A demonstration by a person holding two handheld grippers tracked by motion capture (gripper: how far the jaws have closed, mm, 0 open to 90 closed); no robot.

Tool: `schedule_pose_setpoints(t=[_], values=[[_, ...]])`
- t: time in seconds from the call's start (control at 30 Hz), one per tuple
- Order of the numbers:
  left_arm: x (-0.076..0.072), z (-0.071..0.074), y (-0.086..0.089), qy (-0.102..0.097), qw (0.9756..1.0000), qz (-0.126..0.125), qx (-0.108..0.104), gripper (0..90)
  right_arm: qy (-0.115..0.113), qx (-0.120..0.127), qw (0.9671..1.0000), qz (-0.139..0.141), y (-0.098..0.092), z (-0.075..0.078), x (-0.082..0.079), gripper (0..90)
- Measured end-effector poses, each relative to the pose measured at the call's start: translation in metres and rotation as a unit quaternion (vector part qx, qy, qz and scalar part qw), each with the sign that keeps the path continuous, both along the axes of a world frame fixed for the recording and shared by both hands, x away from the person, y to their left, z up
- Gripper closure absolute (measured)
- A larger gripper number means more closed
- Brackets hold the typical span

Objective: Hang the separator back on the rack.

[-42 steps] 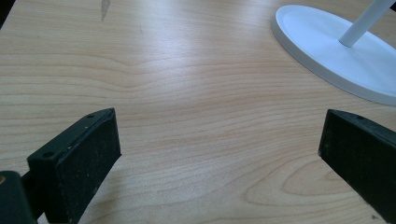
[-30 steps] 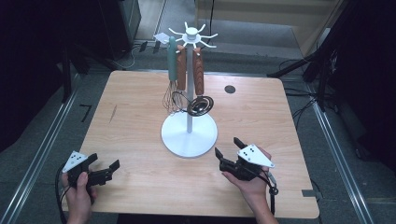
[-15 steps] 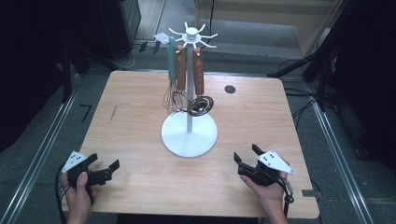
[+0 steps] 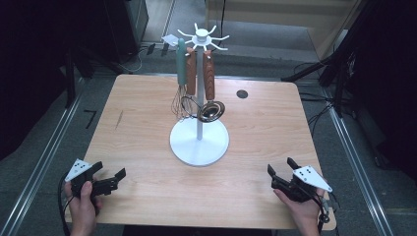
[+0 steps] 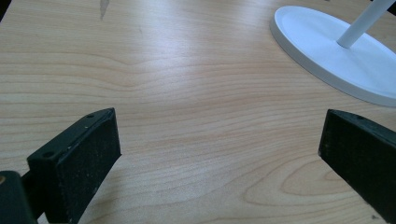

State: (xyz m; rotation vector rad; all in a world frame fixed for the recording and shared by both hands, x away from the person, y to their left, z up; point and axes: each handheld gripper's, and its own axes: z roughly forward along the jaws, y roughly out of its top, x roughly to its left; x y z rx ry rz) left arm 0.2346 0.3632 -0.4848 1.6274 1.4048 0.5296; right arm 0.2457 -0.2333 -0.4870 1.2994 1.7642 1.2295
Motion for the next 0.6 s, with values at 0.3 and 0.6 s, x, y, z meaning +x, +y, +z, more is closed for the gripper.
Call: schedule_pose_setpoints(t=[0.3,0.6], values=[[0.000,0.000,0.000,0.000,1.0000,0.001,0.000,0.0,0.009,0.002,0.9995,-0.029,-0.029,-0.007,-0.005,25.4],[0.000,0.000,0.000,0.001,1.0000,0.002,-0.001,0.0,0.015,0.000,0.9985,-0.053,-0.055,-0.013,-0.010,25.4]])
